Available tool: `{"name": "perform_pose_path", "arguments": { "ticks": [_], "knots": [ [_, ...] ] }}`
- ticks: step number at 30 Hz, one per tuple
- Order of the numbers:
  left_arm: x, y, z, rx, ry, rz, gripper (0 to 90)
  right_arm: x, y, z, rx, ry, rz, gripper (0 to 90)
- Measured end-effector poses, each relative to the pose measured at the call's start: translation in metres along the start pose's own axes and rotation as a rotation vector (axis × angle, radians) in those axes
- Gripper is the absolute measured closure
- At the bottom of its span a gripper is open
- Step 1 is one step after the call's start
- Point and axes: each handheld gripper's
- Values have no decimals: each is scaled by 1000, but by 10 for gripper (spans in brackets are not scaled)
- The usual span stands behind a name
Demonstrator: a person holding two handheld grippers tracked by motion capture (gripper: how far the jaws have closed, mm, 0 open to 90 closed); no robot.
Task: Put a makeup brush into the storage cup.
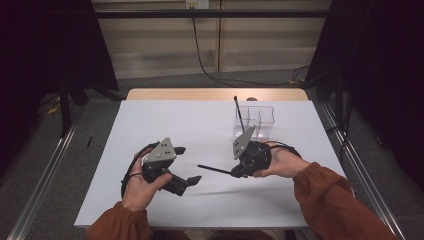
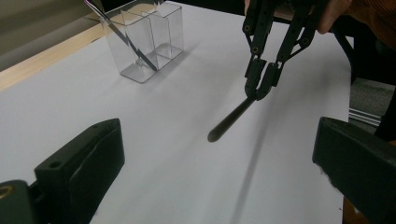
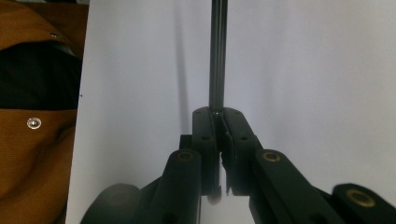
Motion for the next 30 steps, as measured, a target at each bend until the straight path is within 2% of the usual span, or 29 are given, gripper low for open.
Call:
{"name": "perform_pose_path", "arguments": {
  "ticks": [3, 5, 14, 21, 30],
  "knots": [
    [2, 1, 2, 2, -7, 1, 27, 1, 3, 0, 28, -11, -9, 846],
    [2, 2, 3, 31, -9, 14, 27, 2, 4, 0, 59, -13, -17, 845],
    [4, 6, 10, 88, -67, 47, 30, 1, 9, 4, 124, -13, -39, 845],
    [4, 12, 17, 129, -105, 71, 29, 3, 16, 6, 152, -20, -66, 846],
    [4, 11, 29, 204, -162, 85, 36, 7, 24, 9, 233, -37, -100, 845]
  ]
}}
Point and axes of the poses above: each handheld gripper's, and its own axes: z roughly forward along the jaws, y roughly out of its top, x roughly to its left, and after that the axes turned 13 degrees about z, right-handed
